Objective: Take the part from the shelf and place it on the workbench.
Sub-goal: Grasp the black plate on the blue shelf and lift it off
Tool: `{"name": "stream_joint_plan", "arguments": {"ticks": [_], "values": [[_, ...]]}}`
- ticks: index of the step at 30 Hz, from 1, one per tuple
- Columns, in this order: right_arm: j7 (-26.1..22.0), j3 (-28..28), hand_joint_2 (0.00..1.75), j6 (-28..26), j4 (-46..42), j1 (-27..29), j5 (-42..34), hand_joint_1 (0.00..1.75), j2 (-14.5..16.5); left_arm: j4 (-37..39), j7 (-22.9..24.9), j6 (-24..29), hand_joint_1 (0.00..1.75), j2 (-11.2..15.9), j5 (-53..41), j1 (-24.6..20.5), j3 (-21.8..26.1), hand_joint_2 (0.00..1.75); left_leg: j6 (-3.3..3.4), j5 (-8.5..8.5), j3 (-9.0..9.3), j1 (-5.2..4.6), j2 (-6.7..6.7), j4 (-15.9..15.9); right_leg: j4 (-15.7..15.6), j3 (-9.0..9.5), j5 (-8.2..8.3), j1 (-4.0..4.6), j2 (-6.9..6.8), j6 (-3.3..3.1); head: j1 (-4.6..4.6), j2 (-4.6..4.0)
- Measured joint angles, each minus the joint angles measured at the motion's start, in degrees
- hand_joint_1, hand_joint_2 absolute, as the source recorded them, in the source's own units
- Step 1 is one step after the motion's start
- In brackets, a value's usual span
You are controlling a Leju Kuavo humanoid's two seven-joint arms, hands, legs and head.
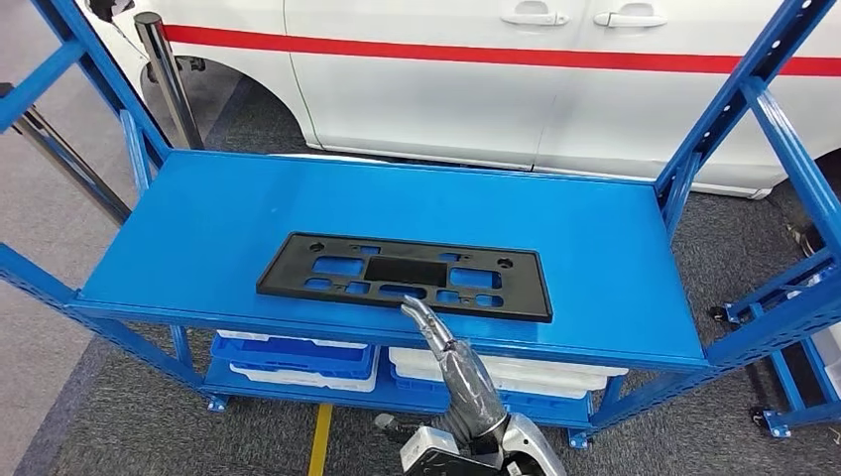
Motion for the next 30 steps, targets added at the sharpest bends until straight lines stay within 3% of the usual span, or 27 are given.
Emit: {"name": "stream_joint_plan", "arguments": {"ticks": [2, 3, 5, 7, 8, 12, 14, 16, 17, 18, 19, 21, 23, 27, 29, 30], "values": [[0.8, 0.3, 1.75, -1.3, 0.5, -0.1, 2.5, 0.0, 0.0, 0.0, 0.0, -0.1, 0.0, 0.0, 0.0, -0.1, 0.0, 0.0, 0.13, -0.08, 0.03, 0.0, -0.04, 0.1, 5.8, -2.93, -1.79, -0.26, -0.01, 0.36, -0.01, 0.0], [1.1, 0.4, 1.75, -1.8, 0.8, -0.1, 3.5, 0.0, 0.0, 0.0, 0.0, -0.1, 0.0, 0.0, 0.0, -0.1, 0.1, 0.0, 0.08, -0.15, 0.09, 0.02, -0.07, 0.1, 6.0, -3.09, -1.08, -0.41, -0.02, 0.49, -0.02, -0.01], [1.8, 0.8, 1.75, -2.9, 1.3, -0.4, 5.6, 0.0, 0.0, 0.0, 0.2, -0.2, 0.0, 0.0, -0.1, -0.1, 0.1, 0.0, -0.2, -0.43, 0.26, 0.08, -0.15, 0.4, 0.1, -0.24, 2.77, -0.69, -0.04, 0.54, -0.01, 0.0], [2.9, 1.0, 1.75, -4.7, 1.7, -1.0, 8.9, 0.0, 0.0, 0.0, 0.4, -0.3, 0.0, 0.0, -0.2, -0.1, 0.3, 0.0, -0.71, -0.85, 0.2, -0.07, -0.21, 0.9, -6.8, 3.18, 5.16, -0.64, -0.01, 0.18, -0.02, 0.0], [3.6, 1.2, 1.75, -5.9, 2.0, -1.3, 11.1, 0.0, 0.0, 0.0, 0.5, -0.4, 0.0, 0.0, -0.3, -0.1, 0.3, 0.0, -1.01, -1.0, 0.1, -0.16, -0.22, 1.0, -8.6, 4.01, 5.44, -0.52, 0.02, -0.08, -0.04, 0.0], [6.7, 1.9, 1.75, -9.9, 3.4, -2.6, 19.2, 0.0, 0.3, 0.0, 0.8, -0.7, 0.0, 0.0, -0.8, -0.1, 0.5, 0.0, -2.33, -1.65, -0.14, 0.04, -0.2, 1.6, -9.5, 4.31, 5.5, -0.43, 0.07, -1.36, -0.08, 0.0], [7.5, 2.3, 1.75, -10.7, 4.2, -3.4, 21.1, 0.0, 0.5, 0.0, 0.8, -0.9, 0.0, 0.0, -1.1, -0.1, 0.6, 0.0, -2.86, -4.34, -1.94, 0.21, -0.18, 5.8, -9.8, 4.52, 5.65, -0.65, -0.1, -1.92, -0.12, 0.0], [8.3, 2.6, 1.75, -10.9, 5.1, -4.0, 22.3, 0.0, 0.7, 0.0, 0.9, -1.0, 0.0, 0.0, -1.3, -0.1, 0.7, 0.0, -3.24, -7.84, -5.43, 0.31, -0.17, 13.3, -9.9, 4.53, 5.61, -0.6, -0.27, -2.17, -0.13, 0.01], [8.6, 2.8, 1.75, -10.9, 5.6, -4.2, 22.9, 0.0, 0.8, 0.0, 0.9, -1.0, 0.0, 0.0, -1.4, 0.0, 0.7, 0.0, -3.38, -8.62, -6.81, 0.36, -0.17, 16.1, -9.8, 4.54, 5.59, -0.57, -0.32, -2.19, -0.13, 0.01], [9.0, 2.9, 1.75, -10.9, 6.0, -4.4, 23.3, 0.0, 0.8, 0.0, 0.9, -1.0, 0.0, 0.1, -1.5, 0.0, 0.8, 0.0, -3.47, -8.34, -7.36, 0.41, -0.16, 17.1, -9.8, 4.56, 5.57, -0.56, -0.34, -2.21, -0.13, 0.01], [9.3, 3.0, 1.75, -10.9, 6.5, -4.7, 23.7, 0.0, 0.8, 0.0, 0.9, -1.1, 0.0, 0.1, -1.6, 0.1, 0.8, 0.0, -3.52, -6.99, -6.85, 0.48, -0.15, 15.9, -9.8, 4.62, 5.54, -0.57, -0.31, -2.2, -0.13, 0.01], [9.6, 3.1, 1.75, -10.8, 7.2, -5.3, 23.8, 0.0, 0.9, 0.0, 0.9, -1.1, 0.0, 0.3, -1.7, 0.1, 0.9, 0.0, -3.44, -3.0, -3.59, 0.64, -0.13, 8.7, -9.8, 4.82, 5.43, -0.6, -0.23, -1.99, -0.13, 0.0], [9.6, 3.2, 1.75, -9.8, 7.8, -5.9, 22.4, 0.0, 0.9, 0.0, 0.8, -1.2, 0.0, 0.4, -1.7, 0.0, 1.0, 0.0, -3.09, -1.01, -0.78, 0.52, -0.16, 2.7, -9.5, 4.83, 5.27, -0.38, -0.18, -1.41, -0.11, 0.0], [8.6, 3.2, 1.75, -6.3, 8.0, -6.1, 15.9, 0.0, 0.6, 0.0, 0.7, -1.2, 0.0, 0.6, -1.8, 0.1, 1.1, 0.0, -1.72, -0.81, -0.21, 0.4, -0.24, 1.3, -9.2, 4.66, 4.97, -0.28, -0.12, -0.18, -0.07, 0.0], [8.4, 2.9, 1.75, -6.0, 8.0, -6.1, 14.3, 0.0, 0.1, 0.0, 0.6, -1.2, 0.0, 0.7, -1.9, 0.2, 1.2, 0.0, -0.86, -0.53, -0.09, 0.55, -0.14, 0.9, -5.8, 3.19, 2.65, -0.38, -0.09, 0.25, -0.05, 0.0], [8.5, 2.6, 1.75, -6.1, 8.0, -6.0, 14.1, 0.0, -0.3, 0.0, 0.6, -1.2, 0.0, 0.8, -2.0, 0.2, 1.2, 0.0, -0.58, -0.51, -0.12, 0.46, -0.11, 0.9, -2.4, 1.64, 0.84, -0.4, -0.09, 0.36, -0.04, 0.0]]}}
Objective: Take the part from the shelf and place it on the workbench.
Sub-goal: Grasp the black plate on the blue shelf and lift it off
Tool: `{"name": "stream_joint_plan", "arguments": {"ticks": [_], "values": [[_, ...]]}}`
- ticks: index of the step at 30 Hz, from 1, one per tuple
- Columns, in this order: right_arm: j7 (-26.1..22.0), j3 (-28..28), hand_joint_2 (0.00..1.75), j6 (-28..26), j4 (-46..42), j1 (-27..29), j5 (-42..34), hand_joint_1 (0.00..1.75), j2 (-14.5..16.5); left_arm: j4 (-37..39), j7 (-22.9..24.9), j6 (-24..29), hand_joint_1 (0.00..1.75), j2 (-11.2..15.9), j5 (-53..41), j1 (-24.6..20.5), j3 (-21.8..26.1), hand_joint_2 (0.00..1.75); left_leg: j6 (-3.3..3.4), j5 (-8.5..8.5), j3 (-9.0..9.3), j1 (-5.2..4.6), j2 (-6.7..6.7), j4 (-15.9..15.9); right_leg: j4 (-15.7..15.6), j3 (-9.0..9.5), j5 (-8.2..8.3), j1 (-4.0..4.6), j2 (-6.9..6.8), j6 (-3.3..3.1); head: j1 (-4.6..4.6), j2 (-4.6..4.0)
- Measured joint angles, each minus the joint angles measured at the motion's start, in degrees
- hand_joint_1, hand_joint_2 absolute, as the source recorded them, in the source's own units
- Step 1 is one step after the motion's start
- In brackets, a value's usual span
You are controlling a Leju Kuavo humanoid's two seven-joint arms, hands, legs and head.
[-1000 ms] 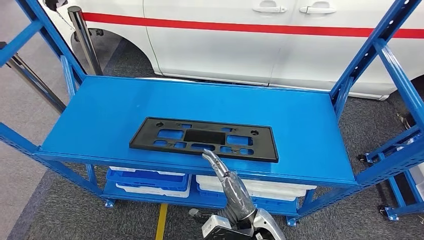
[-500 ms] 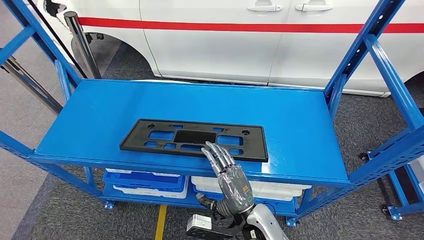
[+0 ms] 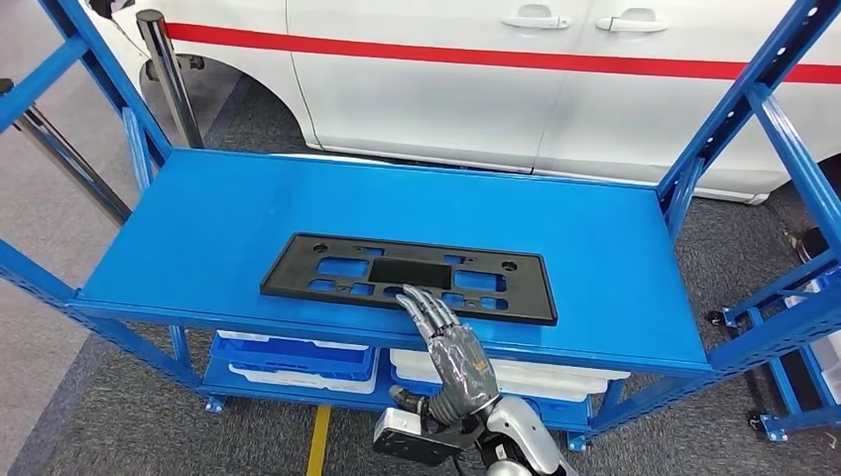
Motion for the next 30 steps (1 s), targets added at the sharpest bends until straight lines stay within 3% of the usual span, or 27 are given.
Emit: {"name": "stream_joint_plan", "arguments": {"ticks": [2, 3, 4, 6, 8, 10, 13, 15, 17, 18, 19, 20, 21, 23, 24, 27, 29, 30], "values": [[0.4, -0.8, 1.75, -0.4, 0.1, 0.3, -0.1, 0.0, -0.6, 0.0, 0.0, 0.0, 0.0, 0.1, -0.2, 0.0, 0.1, 0.0, 0.34, -0.06, -0.09, -0.21, 0.01, 0.1, 7.1, -3.48, -2.81, 0.03, 0.01, 0.07, -0.01, -0.01], [0.7, -1.3, 1.75, -0.6, 0.2, 0.4, 0.1, 0.0, -0.8, 0.0, 0.0, 0.0, 0.0, 0.1, -0.2, 0.0, 0.2, 0.0, 0.41, -0.11, -0.1, -0.33, 0.0, 0.2, 8.7, -4.36, -2.81, 0.04, 0.01, 0.02, -0.01, 0.0], [1.0, -1.9, 1.75, -0.8, 0.3, 0.5, 0.4, 0.0, -1.0, 0.0, 0.0, 0.0, 0.0, 0.1, -0.2, 0.1, 0.2, 0.0, 0.46, -0.19, -0.09, -0.43, -0.01, 0.3, 8.1, -4.18, -1.71, 0.07, 0.01, -0.12, -0.01, 0.0], [1.8, -3.0, 1.75, -1.1, 0.5, 0.5, 1.2, 0.0, -1.3, 0.0, 0.0, 0.0, 0.0, 0.2, -0.3, 0.1, 0.3, 0.0, 0.45, -0.37, 0.07, -0.59, -0.09, 0.4, 1.2, -0.99, 2.3, 0.2, 0.0, -0.73, -0.01, 0.0], [2.5, -4.0, 1.75, -1.3, 0.7, 0.3, 2.0, 0.0, -1.5, 0.0, -0.1, -0.1, 0.0, 0.2, -0.3, 0.0, 0.3, 0.0, 0.14, -0.52, 0.07, -0.85, -0.14, 0.5, -5.3, 2.04, 4.46, 0.53, -0.02, -1.25, -0.01, -0.01], [3.0, -4.8, 1.75, -1.2, 1.1, 0.2, 2.8, 0.0, -1.6, 0.0, -0.1, -0.3, 0.0, 0.2, -0.4, 0.0, 0.4, 0.0, -0.36, -0.53, -0.04, -0.92, -0.14, 0.5, -6.7, 2.61, 4.47, 0.85, 0.03, -1.42, -0.02, -0.01], [3.7, -5.8, 1.75, -0.7, 2.1, -0.1, 3.7, 0.0, -1.6, 0.0, -0.3, -0.6, 0.0, 0.3, -0.7, 0.0, 0.6, 0.0, -1.31, -1.45, -0.32, -0.87, -0.1, 1.4, -7.5, 2.96, 4.89, 0.4, 0.07, -2.11, -0.04, -0.01], [4.0, -6.1, 1.75, -0.5, 3.0, -0.4, 4.5, 0.0, -1.6, 0.0, -0.4, -0.7, 0.0, 0.4, -0.9, 0.0, 0.8, 0.0, -1.83, -4.48, -2.46, -0.68, -0.08, 6.3, -7.9, 3.2, 5.06, 0.16, -0.09, -2.53, -0.07, 0.0], [4.5, -6.3, 1.75, -0.6, 3.9, -0.6, 5.7, 0.0, -1.6, 0.0, -0.5, -0.7, 0.0, 0.4, -1.1, 0.0, 0.9, 0.0, -2.23, -7.65, -5.87, -0.45, -0.07, 13.5, -7.8, 3.14, 5.02, 0.18, -0.21, -2.67, -0.07, 0.0], [4.8, -6.3, 1.75, -0.6, 4.4, -0.6, 6.3, 0.0, -1.6, 0.0, -0.5, -0.7, 0.0, 0.4, -1.1, 0.1, 1.0, 0.0, -2.41, -7.97, -6.89, -0.33, -0.06, 15.6, -7.8, 3.11, 4.99, 0.19, -0.24, -2.68, -0.07, -0.01], [5.1, -6.4, 1.75, -0.7, 4.8, -0.6, 6.9, 0.0, -1.6, 0.0, -0.5, -0.7, 0.0, 0.4, -1.2, 0.2, 1.1, 0.0, -2.54, -7.12, -6.91, -0.21, -0.05, 15.5, -7.7, 3.1, 4.93, 0.17, -0.22, -2.66, -0.08, -0.01], [5.3, -6.4, 1.75, -0.7, 5.2, -0.7, 7.3, 0.0, -1.6, 0.0, -0.5, -0.7, 0.0, 0.5, -1.3, 0.2, 1.1, 0.0, -2.61, -5.31, -5.87, -0.1, -0.04, 13.3, -7.5, 3.13, 4.86, 0.14, -0.18, -2.6, -0.09, -0.01], [5.4, -6.5, 1.75, -0.8, 5.6, -0.7, 7.7, 0.0, -1.6, 0.0, -0.5, -0.7, 0.0, 0.5, -1.3, 0.2, 1.2, 0.0, -2.58, -3.13, -4.06, 0.0, -0.03, 9.4, -7.4, 3.19, 4.75, 0.11, -0.13, -2.47, -0.09, -0.01], [5.6, -6.8, 1.75, -0.7, 6.2, -1.0, 8.1, 0.0, -1.6, 0.0, -0.5, -0.7, 0.0, 0.6, -1.4, 0.2, 1.2, 0.0, -2.26, -0.74, -0.89, -0.06, -0.06, 2.6, -7.1, 3.16, 4.55, 0.27, -0.05, -2.01, -0.07, -0.01], [5.7, -7.0, 1.75, -0.7, 6.5, -1.2, 8.4, 0.0, -1.6, 0.0, -0.5, -0.7, 0.0, 0.6, -1.4, 0.1, 1.2, 0.0, -2.02, -0.47, -0.2, -0.15, -0.09, 1.0, -7.1, 3.08, 4.54, 0.35, -0.04, -1.72, -0.05, 0.0], [6.3, -7.3, 1.75, -0.3, 7.3, -1.9, 9.6, 0.0, -1.6, 0.0, -0.5, -0.7, 0.0, 0.6, -1.5, 0.1, 1.3, 0.0, -1.04, -0.31, -0.09, -0.23, -0.1, 0.3, -7.1, 2.97, 4.61, 0.33, -0.01, -0.82, -0.04, 0.0], [7.6, -7.6, 1.75, -0.2, 8.0, -2.5, 11.2, 0.0, -1.6, 0.0, -0.7, -0.9, 0.0, 0.4, -2.0, 0.1, 1.3, 0.0, -0.17, 0.09, 0.04, -0.01, 0.03, -0.2, -4.9, 2.01, 2.99, 0.22, 0.03, -0.31, -0.01, 0.01], [8.6, -7.9, 1.75, -0.1, 8.4, -2.7, 12.5, 0.0, -1.6, 0.0, -0.7, -0.6, 0.0, 0.1, -2.4, -0.1, 1.3, 0.0, 0.17, 0.22, 0.05, 0.03, 0.09, -0.3, -2.0, 0.7, 1.33, 0.11, 0.04, -0.12, 0.01, 0.0]]}}
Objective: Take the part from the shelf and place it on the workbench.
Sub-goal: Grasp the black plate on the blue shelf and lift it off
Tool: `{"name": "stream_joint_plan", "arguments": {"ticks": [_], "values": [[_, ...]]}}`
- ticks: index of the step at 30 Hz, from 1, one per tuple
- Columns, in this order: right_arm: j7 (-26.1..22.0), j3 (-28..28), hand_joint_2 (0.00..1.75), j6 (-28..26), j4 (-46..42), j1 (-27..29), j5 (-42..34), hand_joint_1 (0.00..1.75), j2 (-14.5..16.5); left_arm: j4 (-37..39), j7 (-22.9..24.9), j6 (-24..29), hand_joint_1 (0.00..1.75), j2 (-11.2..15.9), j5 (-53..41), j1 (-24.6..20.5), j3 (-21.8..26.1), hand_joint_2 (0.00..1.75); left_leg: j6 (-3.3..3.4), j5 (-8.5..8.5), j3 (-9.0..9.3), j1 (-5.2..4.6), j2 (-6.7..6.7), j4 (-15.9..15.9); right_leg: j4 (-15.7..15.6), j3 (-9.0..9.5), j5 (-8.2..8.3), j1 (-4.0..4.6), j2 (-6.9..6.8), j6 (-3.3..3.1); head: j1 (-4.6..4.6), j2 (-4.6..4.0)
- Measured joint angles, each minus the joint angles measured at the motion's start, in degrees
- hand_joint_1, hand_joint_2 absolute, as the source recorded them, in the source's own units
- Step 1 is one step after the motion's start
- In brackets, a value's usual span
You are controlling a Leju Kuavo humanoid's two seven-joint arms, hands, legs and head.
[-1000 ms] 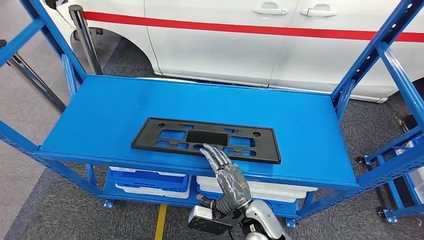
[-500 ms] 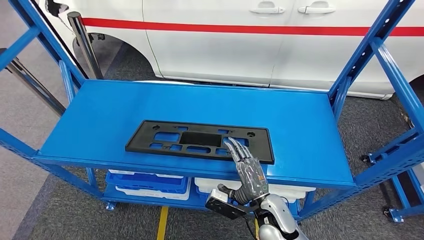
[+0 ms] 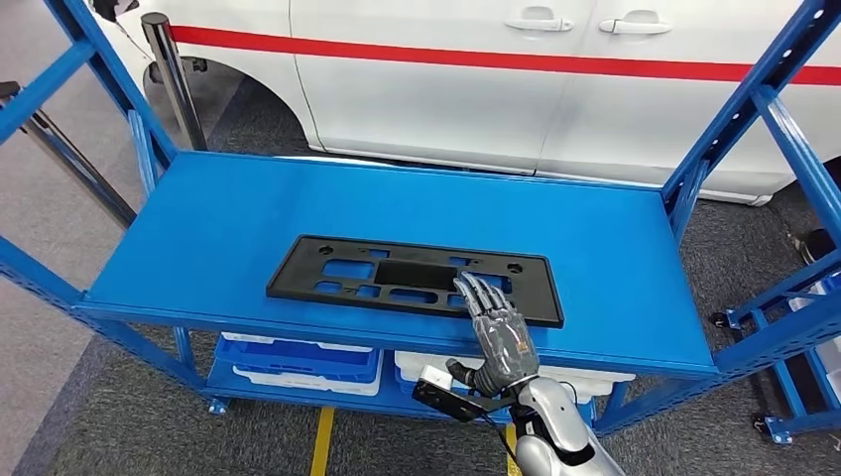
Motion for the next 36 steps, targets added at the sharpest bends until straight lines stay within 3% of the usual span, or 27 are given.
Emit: {"name": "stream_joint_plan", "arguments": {"ticks": [2, 3, 4, 5, 7, 9, 12, 14, 17, 18, 19, 20, 23, 25, 27, 29, 31, 34, 35, 36], "values": [[1.9, -0.5, 1.75, 0.0, 1.1, -0.3, 3.0, 0.0, 0.1, 0.0, 0.7, 1.2, 0.0, -1.3, -1.0, -0.7, -0.1, 0.0, 0.33, 0.05, -0.15, -0.11, -0.04, 0.0, 7.4, -3.5, -3.29, -0.06, -0.01, 0.32, 0.01, 0.0], [2.5, -0.6, 1.75, -0.1, 1.8, -0.4, 4.2, 0.0, 0.1, 0.0, 1.1, 1.9, 0.0, -2.0, -1.2, -1.0, -0.1, 0.0, 0.36, 0.04, -0.17, -0.17, -0.1, 0.1, 9.9, -4.76, -3.91, -0.08, -0.01, 0.42, 0.02, 0.0], [2.7, -0.8, 1.75, -0.2, 2.3, -0.5, 5.3, 0.0, 0.2, 0.0, 1.5, 2.2, 0.0, -2.6, -1.4, -1.3, -0.2, 0.0, 0.36, 0.0, -0.16, -0.2, -0.15, 0.1, 10.5, -5.12, -3.47, -0.08, -0.01, 0.44, 0.02, 0.01], [2.9, -0.9, 1.75, -0.4, 2.8, -0.6, 6.3, 0.0, 0.3, -0.1, 1.7, 2.3, 0.0, -3.1, -1.5, -1.6, -0.2, 0.0, 0.31, -0.08, -0.09, -0.22, -0.2, 0.3, 8.9, -4.36, -1.97, -0.07, -0.01, 0.37, 0.03, 0.01], [3.3, -1.1, 1.75, -1.0, 3.3, -0.9, 8.1, 0.0, 0.6, -0.1, 1.8, 2.1, 0.0, -3.8, -1.5, -1.8, -0.2, 0.0, 0.05, -0.38, 0.04, -0.27, -0.19, 0.5, 1.4, -0.76, 1.79, -0.02, -0.01, -0.05, 0.03, 0.0], [3.6, -1.4, 1.75, -1.5, 3.7, -1.2, 9.3, 0.0, 0.8, -0.1, 1.8, 1.8, 0.0, -4.1, -1.5, -1.9, -0.2, 0.0, -0.4, -0.62, -0.08, -0.45, -0.17, 0.8, -3.9, 1.71, 3.37, 0.23, 0.01, -0.44, 0.0, -0.01], [4.4, -1.6, 1.75, -2.3, 4.1, -1.3, 11.2, 0.0, 1.1, -0.1, 1.7, 1.7, 0.0, -4.1, -1.6, -1.9, -0.1, 0.0, -1.34, -0.71, -0.25, -0.53, -0.17, 0.7, -4.9, 1.9, 3.29, 0.31, 0.04, -1.11, -0.02, -0.01], [5.7, -1.7, 1.75, -3.9, 4.2, -1.2, 14.6, 0.0, 1.5, -0.1, 1.7, 1.5, 0.0, -4.1, -1.9, -1.9, -0.1, 0.0, -1.94, -2.02, -0.9, -0.46, -0.17, 2.3, -5.3, 2.02, 3.47, 0.05, -0.04, -1.75, -0.05, -0.01], [8.1, -1.7, 1.75, -7.2, 4.3, -0.4, 20.7, 0.0, 2.0, -0.1, 1.8, 1.1, 0.0, -4.1, -2.2, -1.8, -0.1, 0.0, -2.49, -6.92, -5.23, -0.3, -0.16, 11.7, -5.4, 1.98, 3.5, 0.04, -0.34, -2.29, -0.11, 0.0], [8.9, -1.7, 1.75, -8.2, 4.4, -0.1, 22.6, 0.0, 2.1, -0.1, 1.8, 0.9, 0.0, -4.1, -2.2, -1.7, -0.1, 0.0, -2.59, -7.87, -6.73, -0.27, -0.16, 14.7, -5.3, 1.95, 3.49, 0.08, -0.41, -2.32, -0.11, 0.0], [9.7, -1.7, 1.75, -9.3, 4.5, 0.2, 24.7, 0.0, 2.2, -0.1, 1.9, 0.8, 0.0, -4.1, -2.3, -1.6, -0.1, 0.0, -2.64, -7.76, -7.45, -0.26, -0.15, 16.1, -5.3, 1.94, 3.47, 0.1, -0.46, -2.34, -0.11, 0.0], [10.5, -1.7, 1.75, -10.3, 4.6, 0.4, 26.9, 0.0, 2.3, -0.1, 2.0, 0.7, 0.0, -4.1, -2.5, -1.6, -0.1, 0.0, -2.64, -6.54, -7.14, -0.25, -0.15, 15.2, -5.2, 1.94, 3.45, 0.1, -0.45, -2.33, -0.11, 0.0], [12.3, -2.1, 1.75, -13.0, 4.7, 1.0, 32.6, 0.0, 2.9, -0.1, 2.3, 0.6, 0.0, -4.1, -3.1, -1.6, -0.1, 0.0, -2.27, -1.38, -2.45, -0.27, -0.15, 4.8, -4.9, 1.85, 3.3, 0.18, -0.3, -2.03, -0.09, 0.0], [13.0, -2.5, 1.75, -14.6, 4.7, 1.0, 34.9, 0.0, 3.3, -0.1, 2.5, 0.5, 0.0, -4.1, -3.4, -1.7, -0.1, 0.0, -1.83, -0.66, -0.89, -0.43, -0.19, 1.3, -4.7, 1.67, 3.34, 0.36, -0.15, -1.54, -0.07, 0.0], [13.6, -3.1, 1.75, -15.5, 4.6, 0.9, 35.8, 0.0, 3.6, -0.1, 2.6, 0.3, 0.0, -4.1, -3.6, -1.7, -0.1, 0.0, -1.16, -0.47, -0.82, -0.52, -0.21, 1.0, -4.9, 1.66, 3.48, 0.4, -0.07, -0.88, -0.05, 0.0], [14.0, -3.7, 1.75, -15.9, 4.5, 0.9, 36.0, 0.0, 3.7, -0.1, 2.6, 0.0, 0.0, -4.1, -3.8, -1.7, 0.0, 0.0, -0.3, -0.07, -0.66, -0.38, -0.13, 0.6, -3.4, 1.16, 2.34, 0.22, -0.06, -0.22, -0.04, 0.01], [14.2, -4.0, 1.75, -16.1, 4.3, 0.9, 36.1, 0.0, 3.8, -0.1, 2.6, -0.3, 0.0, -4.1, -4.0, -1.8, 0.0, 0.0, 0.3, 0.16, -0.61, -0.29, -0.04, 0.3, 0.8, -0.63, -0.39, 0.05, -0.04, 0.22, -0.01, 0.0], [14.4, -4.2, 1.75, -16.1, 4.2, 1.1, 36.2, 0.0, 3.8, -0.1, 2.6, -0.4, 0.0, -4.1, -4.0, -1.7, 0.0, 0.0, 0.47, 0.16, -0.73, -0.36, 0.0, 0.4, 9.6, -4.73, -4.25, -0.01, -0.04, 0.6, -0.01, 0.0], [14.4, -4.4, 1.75, -16.1, 4.2, 1.2, 36.2, 0.0, 3.8, -0.1, 2.6, -0.4, 0.0, -4.1, -4.0, -1.7, 0.0, 0.0, 0.47, 0.15, -0.75, -0.37, -0.01, 0.5, 11.1, -5.46, -4.34, -0.02, -0.04, 0.65, -0.02, 0.0], [14.4, -4.5, 1.75, -16.1, 4.2, 1.3, 36.2, 0.0, 3.8, -0.1, 2.6, -0.4, 0.0, -4.1, -4.0, -1.7, 0.0, 0.0, 0.44, 0.12, -0.75, -0.37, -0.03, 0.6, 10.7, -5.25, -3.44, -0.02, -0.05, 0.63, -0.01, 0.0]]}}
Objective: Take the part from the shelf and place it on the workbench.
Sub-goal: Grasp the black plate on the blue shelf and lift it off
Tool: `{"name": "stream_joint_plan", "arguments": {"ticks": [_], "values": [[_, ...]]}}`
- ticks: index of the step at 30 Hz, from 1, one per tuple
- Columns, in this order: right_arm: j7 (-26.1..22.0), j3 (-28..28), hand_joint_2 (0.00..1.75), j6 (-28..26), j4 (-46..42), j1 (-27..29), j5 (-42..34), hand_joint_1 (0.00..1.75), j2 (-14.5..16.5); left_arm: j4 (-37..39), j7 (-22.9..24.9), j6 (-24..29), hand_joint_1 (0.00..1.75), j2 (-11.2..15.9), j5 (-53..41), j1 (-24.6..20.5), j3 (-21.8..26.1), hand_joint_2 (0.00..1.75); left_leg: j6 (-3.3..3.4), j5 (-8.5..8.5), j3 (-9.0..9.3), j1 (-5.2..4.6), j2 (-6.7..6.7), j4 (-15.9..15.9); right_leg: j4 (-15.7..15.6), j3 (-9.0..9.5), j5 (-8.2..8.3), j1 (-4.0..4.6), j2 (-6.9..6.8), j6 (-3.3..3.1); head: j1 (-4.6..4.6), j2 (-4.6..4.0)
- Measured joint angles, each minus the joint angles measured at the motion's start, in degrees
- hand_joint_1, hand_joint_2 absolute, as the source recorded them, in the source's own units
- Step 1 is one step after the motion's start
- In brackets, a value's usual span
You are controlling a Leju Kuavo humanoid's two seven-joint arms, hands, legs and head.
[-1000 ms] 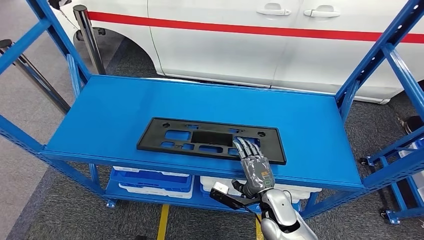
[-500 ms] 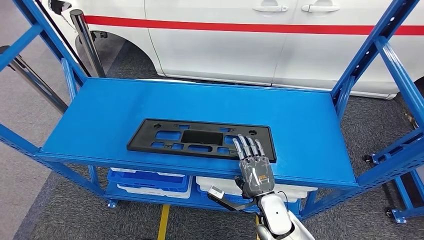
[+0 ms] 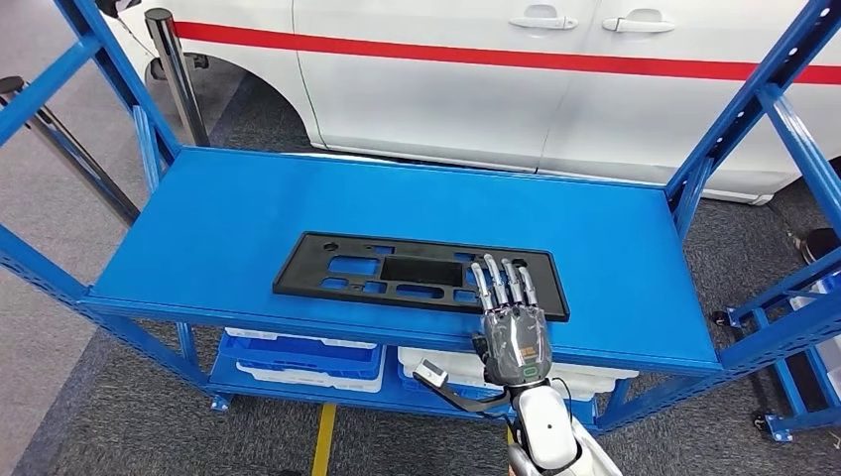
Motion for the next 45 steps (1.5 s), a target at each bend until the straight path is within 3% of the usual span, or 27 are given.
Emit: {"name": "stream_joint_plan", "arguments": {"ticks": [3, 5, 9, 11, 13, 14, 15, 16, 18, 20, 23, 25, 28, 29, 30, 31, 33, 34, 36, 39, 41, 43, 45], "values": [[0.0, -0.4, 1.75, 0.0, 0.0, -0.1, 0.0, 0.0, 0.0, 0.0, 0.0, 0.0, 0.0, 0.0, 0.0, 0.0, 0.0, 0.0, -0.36, -0.26, 0.12, -0.13, -0.13, 0.3, -10.6, 5.24, 5.35, 0.14, -0.02, -0.56, 0.01, 0.0], [0.0, -0.5, 1.75, 0.1, 0.0, -0.2, 0.0, 0.0, 0.1, 0.0, 0.0, 0.0, 0.0, 0.0, -0.1, 0.0, 0.0, 0.0, -0.86, -0.4, 0.06, -0.34, -0.17, 0.4, -15.1, 7.29, 6.53, 0.4, 0.02, -1.07, -0.02, 0.0], [-1.1, -0.8, 1.75, 1.3, 0.0, -0.3, -0.5, 0.0, 0.4, 0.0, 0.0, 0.1, 0.0, 0.0, -0.4, -0.1, 0.0, 0.0, -2.09, -1.18, -0.24, -0.29, -0.14, 1.1, -16.0, 7.51, 6.74, 0.26, 0.1, -2.29, -0.05, -0.01], [-2.1, -0.9, 1.75, 2.5, 0.0, -0.4, -1.6, 0.0, 0.7, 0.0, 0.0, 0.1, 0.0, 0.0, -0.4, 0.0, 0.1, 0.0, -2.61, -4.22, -2.37, -0.12, -0.12, 6.0, -16.3, 7.74, 6.88, 0.08, -0.02, -2.82, -0.08, -0.01], [-2.8, -0.9, 1.75, 3.4, 0.0, -0.5, -2.6, 0.0, 0.9, 0.0, 0.0, 0.1, 0.0, 0.0, -0.4, 0.1, 0.2, 0.0, -2.95, -7.55, -5.85, -0.03, -0.11, 13.6, -16.2, 7.73, 6.82, 0.13, -0.11, -3.05, -0.08, -0.01], [-2.9, -0.9, 1.75, 3.6, 0.0, -0.5, -2.9, 0.0, 0.9, 0.0, 0.0, 0.1, 0.0, 0.0, -0.4, 0.1, 0.2, 0.0, -3.05, -8.01, -6.98, 0.01, -0.11, 15.9, -16.2, 7.75, 6.77, 0.15, -0.12, -3.1, -0.08, -0.01], [-3.1, -0.9, 1.75, 3.6, 0.0, -0.5, -3.1, 0.0, 0.9, 0.0, 0.0, 0.1, 0.0, 0.0, -0.4, 0.2, 0.2, 0.0, -3.07, -7.28, -7.1, 0.02, -0.11, 16.0, -16.2, 7.8, 6.73, 0.16, -0.09, -3.11, -0.08, 0.0], [-3.1, -0.9, 1.75, 3.6, 0.0, -0.5, -3.2, 0.0, 0.9, 0.0, 0.0, 0.1, 0.0, 0.0, -0.4, 0.2, 0.3, 0.0, -3.01, -5.6, -6.19, 0.04, -0.1, 13.9, -16.2, 7.9, 6.67, 0.16, -0.04, -3.09, -0.09, -0.01], [-3.3, -0.9, 1.75, 3.8, 0.0, -0.6, -3.5, 0.0, 1.0, 0.0, 0.0, 0.1, 0.0, 0.0, -0.4, 0.2, 0.3, 0.0, -2.62, -1.62, -2.54, -0.03, -0.11, 6.1, -16.1, 8.12, 6.49, 0.25, 0.08, -2.9, -0.09, -0.01], [-3.8, -0.9, 1.75, 5.0, 0.0, -0.8, -4.9, 0.0, 1.0, 0.0, -0.1, 0.1, 0.0, 0.1, -0.4, 0.2, 0.4, 0.0, -2.18, -0.14, -0.25, -0.23, -0.15, 1.0, -16.0, 8.02, 6.39, 0.44, 0.14, -2.47, -0.07, -0.01], [-5.3, -0.9, 1.75, 8.2, 0.1, -1.3, -9.1, 0.0, 1.0, 0.0, -0.4, 0.1, 0.0, 0.1, -0.4, 0.2, 0.6, 0.0, -1.41, -0.06, 0.04, -0.24, -0.19, -0.1, -16.1, 7.9, 6.41, 0.48, 0.14, -1.59, -0.05, -0.01], [-6.0, -0.9, 1.75, 10.1, 0.2, -1.9, -11.5, 0.0, 1.0, 0.0, -0.7, 0.1, 0.0, 0.2, -0.5, 0.2, 0.8, 0.0, -0.71, 0.26, 0.27, 0.03, -0.09, -0.6, -14.2, 7.18, 4.95, 0.46, 0.13, -1.03, -0.02, -0.01], [-6.7, -0.9, 1.75, 12.4, 0.8, -2.8, -14.2, 0.0, 0.9, 0.0, -1.1, 0.3, 0.0, 0.0, -0.9, 0.1, 1.0, 0.0, -0.2, 0.35, 0.27, 0.06, 0.05, -0.7, -4.0, 2.49, -0.04, 0.32, 0.09, -0.48, 0.01, 0.0], [-6.8, -0.9, 1.75, 12.9, 1.1, -2.9, -14.7, 0.0, 0.9, 0.0, -1.1, 0.5, 0.0, -0.1, -1.0, 0.0, 1.1, 0.0, -0.15, 0.32, 0.27, 0.04, 0.05, -0.7, -1.0, 0.99, -0.82, 0.28, 0.08, -0.36, 0.02, 0.0], [-6.8, -0.9, 1.75, 13.4, 1.4, -3.1, -15.0, 0.0, 0.9, 0.0, -1.1, 0.7, 0.0, -0.2, -1.0, 0.0, 1.2, 0.0, -0.13, 0.26, 0.31, 0.04, 0.04, -0.6, 0.1, 0.35, -0.5, 0.23, 0.08, -0.29, 0.01, 0.0], [-6.9, -0.9, 1.75, 13.6, 1.7, -3.5, -15.2, 0.0, 0.9, 0.0, -1.1, 1.0, 0.0, -0.4, -1.0, -0.1, 1.3, 0.0, -0.16, 0.19, 0.38, 0.04, 0.02, -0.5, -1.1, 0.84, 0.95, 0.15, 0.08, -0.3, 0.01, 0.0], [-7.0, -0.9, 1.75, 14.1, 2.2, -4.4, -15.8, 0.0, 0.9, 0.0, -1.1, 1.2, 0.0, -0.8, -1.0, -0.2, 1.4, 0.0, -0.37, -0.05, 0.49, 0.03, -0.06, -0.2, -8.4, 4.22, 4.93, 0.04, 0.07, -0.57, 0.02, 0.0], [-7.1, -0.9, 1.75, 14.4, 2.5, -4.8, -16.2, 0.0, 0.9, 0.0, -1.2, 1.2, 0.0, -0.9, -1.0, -0.3, 1.5, 0.0, -0.59, -0.2, 0.42, -0.07, -0.1, 0.0, -12.0, 5.84, 6.13, 0.12, 0.07, -0.77, 0.01, 0.0], [-7.5, -0.9, 1.75, 15.0, 2.9, -5.5, -17.2, 0.0, 0.9, 0.0, -1.3, 1.1, 0.0, -0.9, -0.9, -0.3, 1.8, 0.0, -1.15, -0.28, 0.17, -0.24, -0.14, 0.2, -15.3, 7.2, 6.59, 0.35, 0.18, -1.22, -0.01, -0.01], [-8.0, -0.9, 1.75, 16.0, 3.6, -6.6, -18.5, 0.0, 0.9, 0.0, -1.5, 1.0, 0.0, -0.7, -0.7, -0.2, 2.3, 0.0, -2.11, -0.6, -0.05, -0.24, -0.1, 0.4, -15.8, 7.26, 6.85, 0.25, 0.29, -2.14, -0.02, -0.01], [-8.4, -0.9, 1.75, 16.6, 4.1, -7.2, -19.3, 0.0, 0.9, 0.0, -1.7, 0.8, 0.0, -0.5, -0.5, -0.2, 2.7, 0.0, -2.67, -2.93, -1.49, -0.11, -0.08, 3.8, -16.1, 7.43, 7.07, 0.04, 0.12, -2.81, -0.05, 0.0], [-8.8, -0.7, 1.75, 17.0, 4.6, -7.6, -20.0, 0.0, 0.9, 0.0, -1.8, 0.4, 0.0, -0.1, -0.4, -0.1, 3.0, 0.0, -3.06, -6.61, -4.84, 0.01, -0.08, 11.3, -16.2, 7.37, 7.1, 0.12, -0.02, -3.15, -0.08, 0.0], [-9.0, -0.6, 1.75, 17.4, 5.0, -7.9, -20.7, 0.0, 0.9, 0.0, -2.0, 0.0, 0.0, 0.3, -0.3, 0.2, 3.3, 0.0, -3.22, -7.87, -7.18, 0.05, -0.07, 16.3, -16.1, 7.35, 7.1, 0.21, -0.02, -3.22, -0.08, -0.01]]}}
